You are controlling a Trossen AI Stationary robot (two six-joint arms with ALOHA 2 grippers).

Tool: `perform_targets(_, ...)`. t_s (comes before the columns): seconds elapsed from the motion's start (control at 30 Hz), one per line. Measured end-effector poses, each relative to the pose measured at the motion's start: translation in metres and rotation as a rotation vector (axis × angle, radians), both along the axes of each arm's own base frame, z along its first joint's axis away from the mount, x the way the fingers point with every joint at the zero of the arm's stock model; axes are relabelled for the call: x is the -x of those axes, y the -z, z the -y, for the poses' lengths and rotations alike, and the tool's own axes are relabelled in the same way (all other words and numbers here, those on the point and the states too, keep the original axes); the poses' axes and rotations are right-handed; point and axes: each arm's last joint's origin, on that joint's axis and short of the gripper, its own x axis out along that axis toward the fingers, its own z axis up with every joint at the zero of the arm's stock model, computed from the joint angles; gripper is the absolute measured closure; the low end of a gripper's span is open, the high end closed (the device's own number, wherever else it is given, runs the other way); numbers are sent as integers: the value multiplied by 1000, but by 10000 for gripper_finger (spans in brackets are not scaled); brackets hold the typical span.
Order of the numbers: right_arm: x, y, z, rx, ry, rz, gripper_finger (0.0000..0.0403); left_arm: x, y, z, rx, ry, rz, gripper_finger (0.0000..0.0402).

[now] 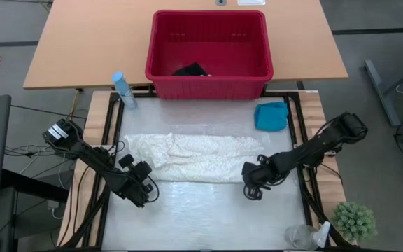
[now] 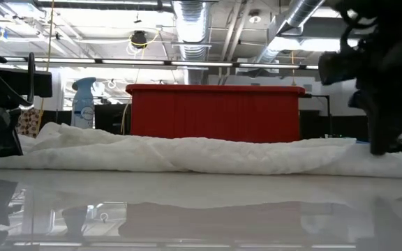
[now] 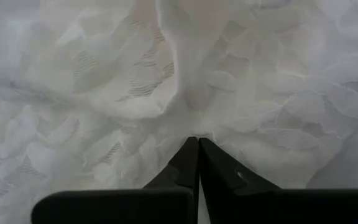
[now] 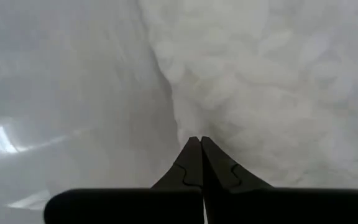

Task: Fold laundry
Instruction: Fold the white blouse

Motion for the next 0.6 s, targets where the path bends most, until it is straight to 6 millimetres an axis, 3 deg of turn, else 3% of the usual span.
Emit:
perform_targets(0.27,-3,21,0,42,-10,-118,387,0,0,0,3,33,-25,401)
perform_targets(0.6,17,15,9,97,23,-273,387,3,0,-1,-1,120,-120,401)
